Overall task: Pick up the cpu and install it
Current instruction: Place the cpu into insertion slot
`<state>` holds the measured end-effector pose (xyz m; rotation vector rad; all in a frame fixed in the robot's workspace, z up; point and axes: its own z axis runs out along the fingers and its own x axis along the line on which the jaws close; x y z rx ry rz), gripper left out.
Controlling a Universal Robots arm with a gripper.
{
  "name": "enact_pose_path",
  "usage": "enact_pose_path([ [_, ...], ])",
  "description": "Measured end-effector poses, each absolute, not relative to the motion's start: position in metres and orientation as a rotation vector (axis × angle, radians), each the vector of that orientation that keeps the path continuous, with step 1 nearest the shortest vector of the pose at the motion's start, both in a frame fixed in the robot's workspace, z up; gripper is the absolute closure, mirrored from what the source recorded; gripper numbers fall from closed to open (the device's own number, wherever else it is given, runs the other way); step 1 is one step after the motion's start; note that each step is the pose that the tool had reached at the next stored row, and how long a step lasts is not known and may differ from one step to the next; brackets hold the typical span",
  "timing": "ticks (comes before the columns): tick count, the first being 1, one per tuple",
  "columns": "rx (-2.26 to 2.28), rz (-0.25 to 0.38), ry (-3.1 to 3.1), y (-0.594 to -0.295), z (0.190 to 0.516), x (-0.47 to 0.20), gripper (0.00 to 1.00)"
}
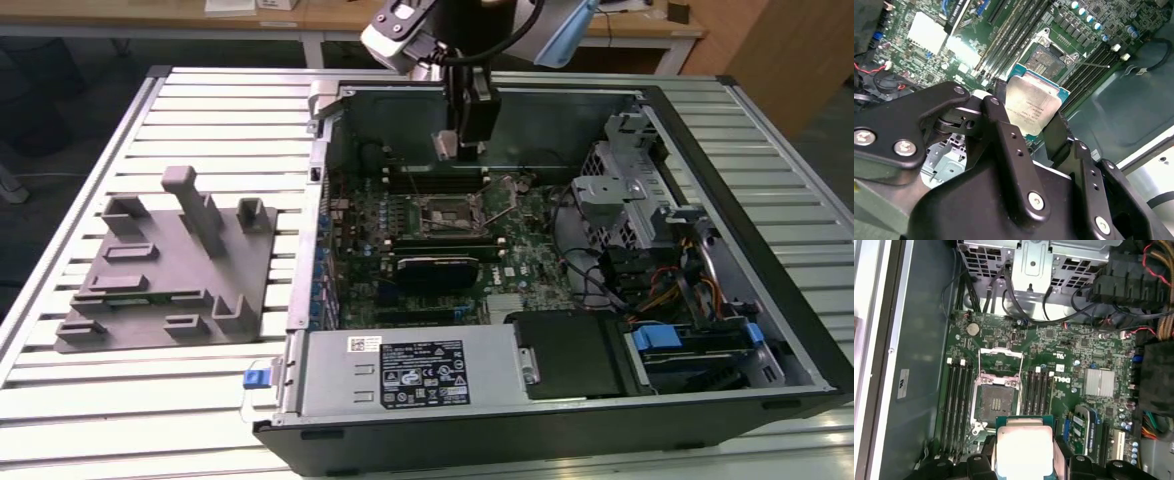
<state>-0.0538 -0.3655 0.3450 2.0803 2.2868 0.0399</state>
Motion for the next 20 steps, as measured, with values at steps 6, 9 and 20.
enact_pose_path([
  [6, 2.095, 0.04, 2.273, -0.359, 0.337, -0.054, 0.46],
  [9, 2.1, 0.04, 2.268, -0.358, 0.335, -0.054, 0.46],
  [20, 2.101, 0.039, 2.268, -0.358, 0.329, -0.054, 0.46],
])
